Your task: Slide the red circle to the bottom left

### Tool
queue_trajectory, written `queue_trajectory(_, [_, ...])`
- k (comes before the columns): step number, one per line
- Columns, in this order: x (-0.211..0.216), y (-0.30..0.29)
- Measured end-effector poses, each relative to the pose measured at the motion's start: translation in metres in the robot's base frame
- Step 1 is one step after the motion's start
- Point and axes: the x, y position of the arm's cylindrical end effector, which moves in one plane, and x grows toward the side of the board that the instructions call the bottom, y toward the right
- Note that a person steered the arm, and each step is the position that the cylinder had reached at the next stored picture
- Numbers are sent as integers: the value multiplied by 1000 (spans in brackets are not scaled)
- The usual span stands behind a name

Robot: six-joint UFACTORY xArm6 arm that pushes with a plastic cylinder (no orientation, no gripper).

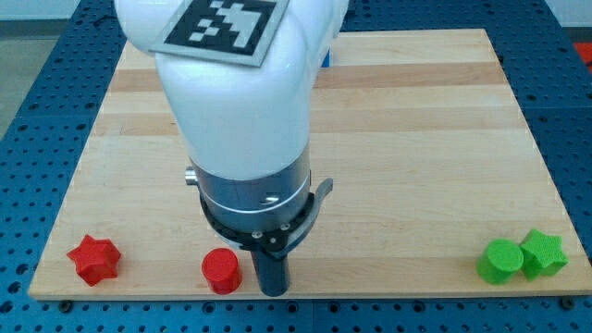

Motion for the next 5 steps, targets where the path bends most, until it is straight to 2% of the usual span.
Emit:
queue_trajectory(1, [-1, -15])
queue_trajectory(3, [-48, -80])
queue_trajectory(4, [-52, -102])
queue_trajectory(5, [-52, -79])
